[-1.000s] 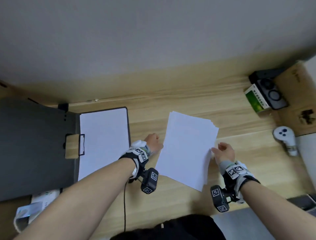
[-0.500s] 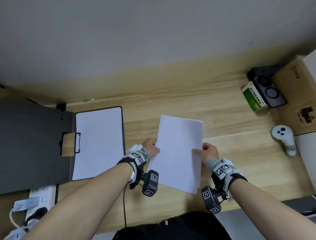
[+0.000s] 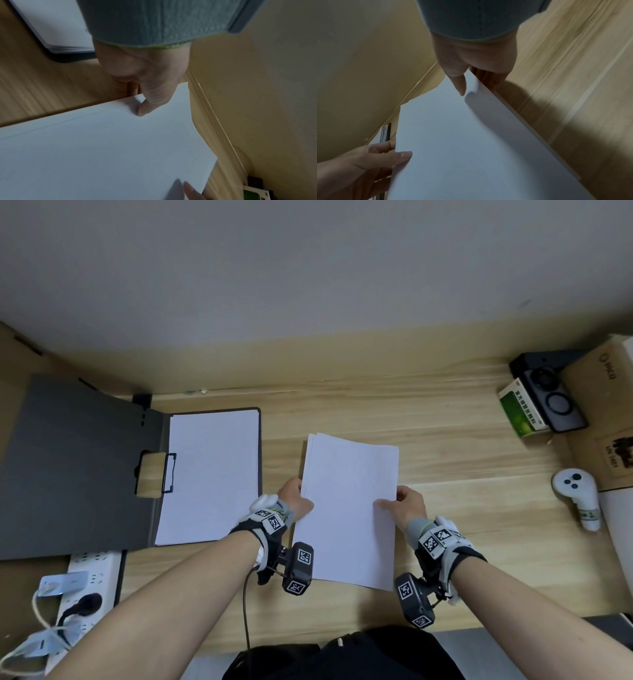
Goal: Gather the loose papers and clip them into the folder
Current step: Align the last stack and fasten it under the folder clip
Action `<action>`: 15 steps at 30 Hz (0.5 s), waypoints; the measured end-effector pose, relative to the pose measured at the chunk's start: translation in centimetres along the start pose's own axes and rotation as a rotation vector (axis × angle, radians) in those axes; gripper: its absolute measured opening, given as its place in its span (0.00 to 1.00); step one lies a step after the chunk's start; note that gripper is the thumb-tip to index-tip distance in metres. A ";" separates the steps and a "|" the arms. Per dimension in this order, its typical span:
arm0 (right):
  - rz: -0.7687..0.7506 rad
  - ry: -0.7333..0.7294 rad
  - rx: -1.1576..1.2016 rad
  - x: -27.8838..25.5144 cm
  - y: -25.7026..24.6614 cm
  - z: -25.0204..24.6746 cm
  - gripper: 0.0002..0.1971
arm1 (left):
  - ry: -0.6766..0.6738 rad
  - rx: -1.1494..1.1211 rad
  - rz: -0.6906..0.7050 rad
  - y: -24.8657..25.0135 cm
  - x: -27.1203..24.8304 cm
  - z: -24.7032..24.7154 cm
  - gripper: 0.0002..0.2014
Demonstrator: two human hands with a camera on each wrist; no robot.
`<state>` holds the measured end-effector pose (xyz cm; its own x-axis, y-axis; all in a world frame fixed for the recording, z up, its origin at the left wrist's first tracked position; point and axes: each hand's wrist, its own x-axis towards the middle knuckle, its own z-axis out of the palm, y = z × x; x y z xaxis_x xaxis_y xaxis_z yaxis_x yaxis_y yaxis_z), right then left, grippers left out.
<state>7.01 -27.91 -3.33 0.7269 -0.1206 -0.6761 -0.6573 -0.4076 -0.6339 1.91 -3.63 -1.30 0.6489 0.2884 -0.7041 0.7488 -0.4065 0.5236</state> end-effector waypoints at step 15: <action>-0.032 0.008 -0.069 -0.8 -0.2 3.9 0.17 | -0.060 -0.274 -0.164 -2.9 -1.0 -1.8 0.23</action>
<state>5.81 -24.17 -4.15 0.7491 -0.1134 -0.6526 -0.6185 -0.4724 -0.6279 -0.67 -1.15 -1.22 0.5135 0.2757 -0.8126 0.8566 -0.1083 0.5045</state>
